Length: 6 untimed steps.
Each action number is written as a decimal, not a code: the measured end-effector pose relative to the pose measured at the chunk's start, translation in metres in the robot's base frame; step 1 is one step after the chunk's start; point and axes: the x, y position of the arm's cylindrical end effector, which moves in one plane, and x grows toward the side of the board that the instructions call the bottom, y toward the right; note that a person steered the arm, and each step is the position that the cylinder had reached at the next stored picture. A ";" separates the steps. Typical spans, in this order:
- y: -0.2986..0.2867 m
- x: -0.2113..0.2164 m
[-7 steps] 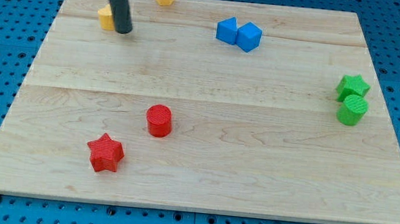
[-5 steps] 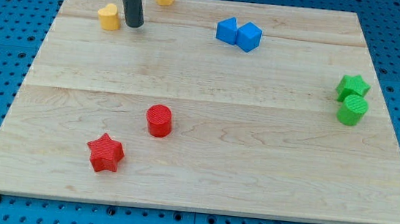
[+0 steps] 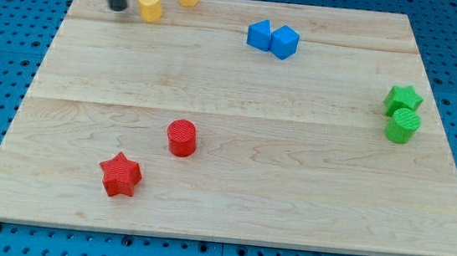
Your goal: Place the yellow hexagon to the top right
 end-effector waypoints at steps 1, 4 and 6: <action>0.112 -0.007; 0.014 -0.017; 0.001 -0.044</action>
